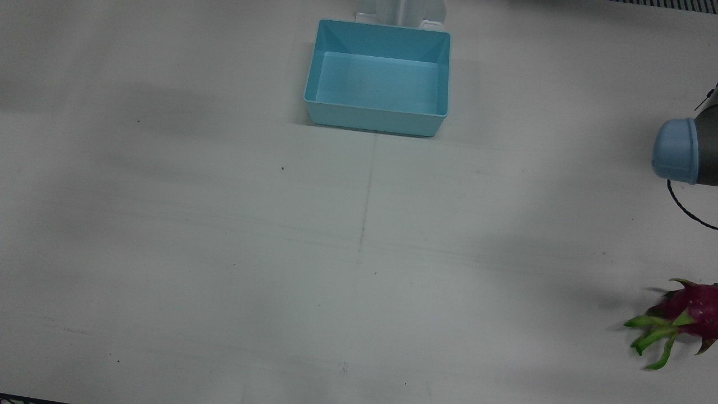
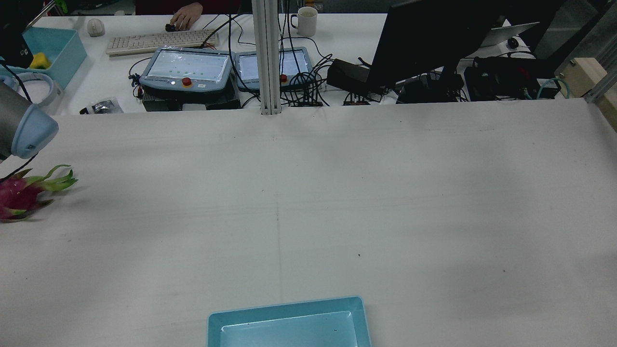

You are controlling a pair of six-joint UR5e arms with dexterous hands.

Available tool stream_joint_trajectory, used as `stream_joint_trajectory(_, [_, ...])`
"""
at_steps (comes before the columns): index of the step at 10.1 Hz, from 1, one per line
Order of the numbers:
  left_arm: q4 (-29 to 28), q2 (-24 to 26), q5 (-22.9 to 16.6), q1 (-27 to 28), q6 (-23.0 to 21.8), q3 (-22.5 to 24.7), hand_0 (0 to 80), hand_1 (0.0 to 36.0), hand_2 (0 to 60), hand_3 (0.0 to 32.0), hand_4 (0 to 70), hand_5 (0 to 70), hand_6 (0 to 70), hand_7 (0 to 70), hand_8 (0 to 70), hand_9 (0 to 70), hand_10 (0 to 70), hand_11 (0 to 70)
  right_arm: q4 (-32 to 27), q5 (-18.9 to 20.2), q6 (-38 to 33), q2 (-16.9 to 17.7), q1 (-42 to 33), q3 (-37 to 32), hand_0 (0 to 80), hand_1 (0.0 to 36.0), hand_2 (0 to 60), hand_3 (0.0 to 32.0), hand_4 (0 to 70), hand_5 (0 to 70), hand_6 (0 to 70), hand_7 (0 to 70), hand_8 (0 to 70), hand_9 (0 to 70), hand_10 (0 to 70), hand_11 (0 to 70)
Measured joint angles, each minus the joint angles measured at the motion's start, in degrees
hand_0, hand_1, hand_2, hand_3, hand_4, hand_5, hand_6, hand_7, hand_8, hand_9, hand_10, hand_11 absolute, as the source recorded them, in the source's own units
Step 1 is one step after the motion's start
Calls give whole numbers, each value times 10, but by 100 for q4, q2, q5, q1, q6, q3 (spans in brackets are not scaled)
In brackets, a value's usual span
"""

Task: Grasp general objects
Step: 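Move the left hand down toward the pink dragon fruit, then lower the left hand beside the dragon fruit on the table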

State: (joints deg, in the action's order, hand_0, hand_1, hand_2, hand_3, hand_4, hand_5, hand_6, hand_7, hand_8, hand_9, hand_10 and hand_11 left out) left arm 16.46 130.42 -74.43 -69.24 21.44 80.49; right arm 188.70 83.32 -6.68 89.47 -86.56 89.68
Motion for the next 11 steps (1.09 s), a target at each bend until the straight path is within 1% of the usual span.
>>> stream_joint_trajectory(2, [71,35,-33,-2,48,68,478,56,0,0,143,240,137,270,17,40,58,93,0,0,0,0,-1,2,0,0,0,0,0,0,0,0,0,0,0,0])
stream_joint_trajectory(4, [92,-182,-93,20,117,233,482,60,0,0,127,232,122,261,14,38,49,80,0,0,0,-4,-1,5,0,0,0,0,0,0,0,0,0,0,0,0])
stream_joint_trajectory(6, [75,-521,-126,-17,148,425,478,57,0,0,120,216,117,252,13,36,51,83,0,0,0,-8,-1,3,0,0,0,0,0,0,0,0,0,0,0,0])
stream_joint_trajectory(9, [128,-1253,-140,-71,150,1143,479,64,0,0,114,206,109,245,11,35,49,81,0,0,0,-2,-1,-2,0,0,0,0,0,0,0,0,0,0,0,0])
stream_joint_trajectory(11, [151,-1539,-142,-70,153,1414,482,65,0,0,112,211,107,247,11,35,46,76,0,0,0,-1,-1,-3,0,0,0,0,0,0,0,0,0,0,0,0])
